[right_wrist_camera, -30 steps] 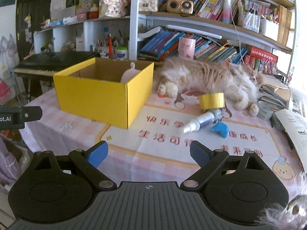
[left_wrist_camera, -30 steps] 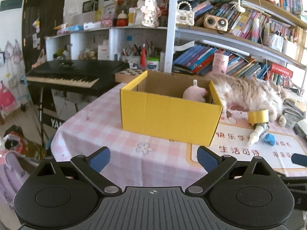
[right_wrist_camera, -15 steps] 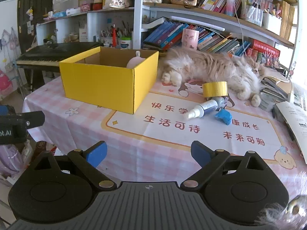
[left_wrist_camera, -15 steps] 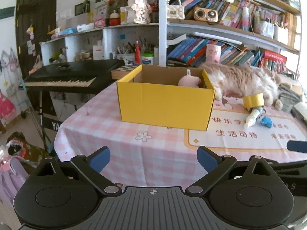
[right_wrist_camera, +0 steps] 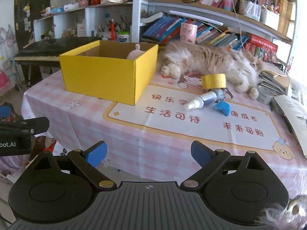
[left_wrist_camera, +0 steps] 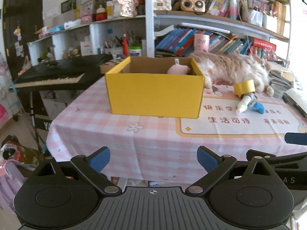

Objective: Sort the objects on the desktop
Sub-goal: 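Withdraw both tools from the box back over the table, then grasp the blue cloth with the right tool while the left tool reaches toward the spray bottle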

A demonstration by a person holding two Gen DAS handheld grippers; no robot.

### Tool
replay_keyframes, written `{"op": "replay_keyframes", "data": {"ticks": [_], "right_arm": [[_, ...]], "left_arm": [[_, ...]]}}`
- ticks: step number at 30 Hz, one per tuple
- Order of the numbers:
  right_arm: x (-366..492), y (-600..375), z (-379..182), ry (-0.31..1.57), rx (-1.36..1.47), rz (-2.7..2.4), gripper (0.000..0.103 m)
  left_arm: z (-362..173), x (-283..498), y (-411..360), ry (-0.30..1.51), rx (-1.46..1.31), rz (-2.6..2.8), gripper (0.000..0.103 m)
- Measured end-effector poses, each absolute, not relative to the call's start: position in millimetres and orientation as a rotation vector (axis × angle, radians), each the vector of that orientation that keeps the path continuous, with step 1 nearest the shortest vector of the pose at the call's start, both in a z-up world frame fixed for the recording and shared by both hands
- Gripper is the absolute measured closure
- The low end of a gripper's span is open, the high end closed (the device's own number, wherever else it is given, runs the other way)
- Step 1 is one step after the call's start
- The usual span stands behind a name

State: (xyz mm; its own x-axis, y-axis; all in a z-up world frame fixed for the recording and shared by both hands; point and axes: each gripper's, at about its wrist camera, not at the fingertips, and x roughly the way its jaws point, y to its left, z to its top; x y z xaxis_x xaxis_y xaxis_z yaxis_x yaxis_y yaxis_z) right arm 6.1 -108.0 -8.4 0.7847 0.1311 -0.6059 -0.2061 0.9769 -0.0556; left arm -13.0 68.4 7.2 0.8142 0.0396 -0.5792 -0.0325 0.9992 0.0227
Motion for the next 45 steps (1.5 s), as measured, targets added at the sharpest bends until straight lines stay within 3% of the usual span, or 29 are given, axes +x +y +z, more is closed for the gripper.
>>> {"op": "replay_keyframes", "data": {"ticks": [23, 45], "right_arm": [[14.7, -157.5, -13.1, 0.688, -0.087, -0.001, 0.009], [79.5, -242.5, -19.1, 0.765, -0.048, -0.071, 0.009]], "left_arm": [[-2.9, 29.8, 15.7, 0.65, 0.059, -0.183, 0.004], [-13.5, 106.8, -72.8, 0.695, 0.092, -0.294, 0.004]]}}
